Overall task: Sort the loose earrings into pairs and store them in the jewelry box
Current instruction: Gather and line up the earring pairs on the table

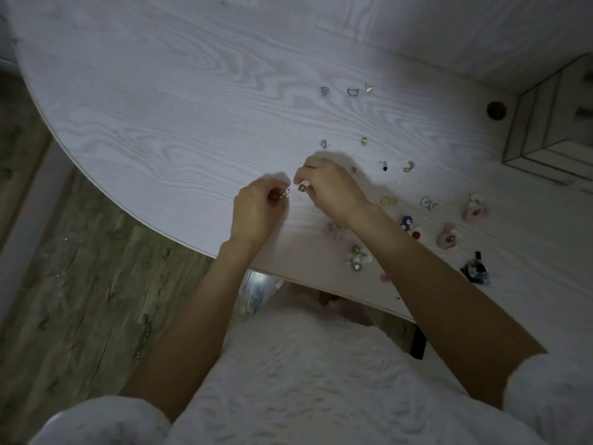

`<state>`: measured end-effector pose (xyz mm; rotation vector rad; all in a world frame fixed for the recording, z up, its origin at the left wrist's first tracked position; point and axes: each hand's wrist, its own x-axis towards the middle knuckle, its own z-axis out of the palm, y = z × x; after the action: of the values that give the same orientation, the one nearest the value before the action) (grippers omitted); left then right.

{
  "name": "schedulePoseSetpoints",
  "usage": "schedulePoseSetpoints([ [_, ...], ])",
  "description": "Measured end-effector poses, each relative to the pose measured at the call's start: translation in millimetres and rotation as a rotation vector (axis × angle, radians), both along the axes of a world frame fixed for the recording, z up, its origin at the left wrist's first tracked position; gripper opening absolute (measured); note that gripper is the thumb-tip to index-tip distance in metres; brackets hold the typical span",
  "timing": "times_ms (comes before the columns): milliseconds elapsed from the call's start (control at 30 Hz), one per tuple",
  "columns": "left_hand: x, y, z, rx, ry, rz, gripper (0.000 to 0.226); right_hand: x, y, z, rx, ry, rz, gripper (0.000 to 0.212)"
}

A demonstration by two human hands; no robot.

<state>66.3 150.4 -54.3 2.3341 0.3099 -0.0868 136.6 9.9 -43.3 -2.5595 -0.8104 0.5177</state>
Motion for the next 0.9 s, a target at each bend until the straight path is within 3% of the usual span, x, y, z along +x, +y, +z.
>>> schedulePoseSetpoints([
  [233,-11.2,-18.7,-3.5,0.015,-0.005,-0.072,0.012,-32.7,-8.4,-8.5,-0.04,-0.001,-0.175,0.012],
  [533,-20.2,-34.7,-1.3,-0.143,0.052,-0.055,0.021,-51.2,-23.4,-5.5,0.011,0.068,-0.337,0.03],
  [767,-16.7,-38.6,3.7,-0.171,0.079,-0.034,0.023,-45.6,-29.0,4.1,0.025,0.078,-0.391,0.025],
  [900,-5.8,-24.9,8.8,-0.125,0.085,-0.072,0.016,-22.6,-40.7,22.9,0.147,0.075,-0.413,0.018],
])
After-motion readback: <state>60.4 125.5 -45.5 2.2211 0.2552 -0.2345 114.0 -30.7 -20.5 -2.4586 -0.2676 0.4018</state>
